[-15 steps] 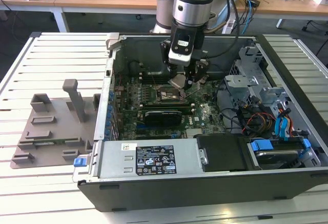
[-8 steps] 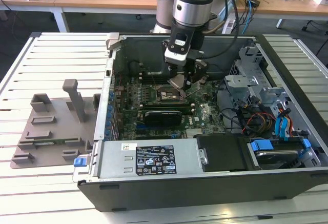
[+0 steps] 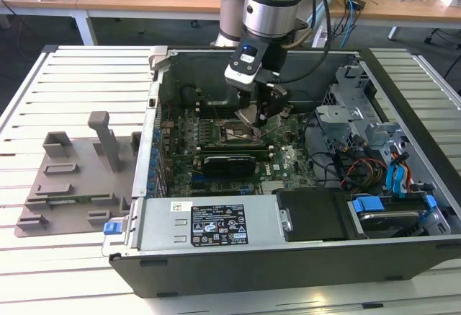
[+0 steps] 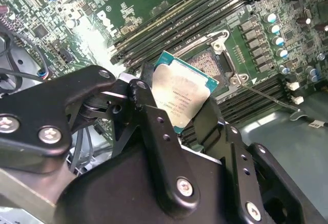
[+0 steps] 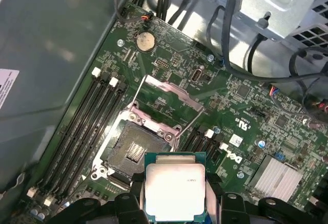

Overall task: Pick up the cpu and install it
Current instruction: 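Place the cpu into insertion slot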

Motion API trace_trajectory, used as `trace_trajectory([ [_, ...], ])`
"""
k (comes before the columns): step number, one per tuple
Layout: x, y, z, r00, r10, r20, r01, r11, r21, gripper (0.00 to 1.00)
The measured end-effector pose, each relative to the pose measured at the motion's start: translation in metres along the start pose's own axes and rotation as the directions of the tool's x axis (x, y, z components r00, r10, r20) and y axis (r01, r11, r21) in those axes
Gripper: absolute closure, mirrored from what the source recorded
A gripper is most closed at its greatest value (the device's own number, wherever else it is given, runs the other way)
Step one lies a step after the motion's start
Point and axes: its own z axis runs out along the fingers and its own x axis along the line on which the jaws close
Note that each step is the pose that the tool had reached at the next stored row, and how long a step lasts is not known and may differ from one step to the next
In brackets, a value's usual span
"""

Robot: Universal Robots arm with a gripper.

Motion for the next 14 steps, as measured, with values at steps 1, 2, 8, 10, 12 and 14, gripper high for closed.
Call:
trace_trajectory([
  [1,0.0,0.0,0.0,0.9999,0.01,-0.0005,-0.01,0.9999,0.0004,0.45],
  [2,0.0,0.0,0.0001,0.9996,0.03,-0.0015,-0.03,0.9996,0.0011,0.45],
  [8,0.0,0.0,0.0002,0.9977,0.067,-0.0035,-0.067,0.9977,0.0026,0.45],
  [10,0.0,0.0,0.0001,0.9969,0.079,-0.0025,-0.079,0.9968,0.0039,0.45],
  [12,0.0,0.0,0.0003,0.9964,0.084,-0.0029,-0.084,0.9964,0.0041,0.45],
  [14,0.0,0.0,0.0004,0.9962,0.087,-0.0032,-0.087,0.9962,0.004,0.45],
])
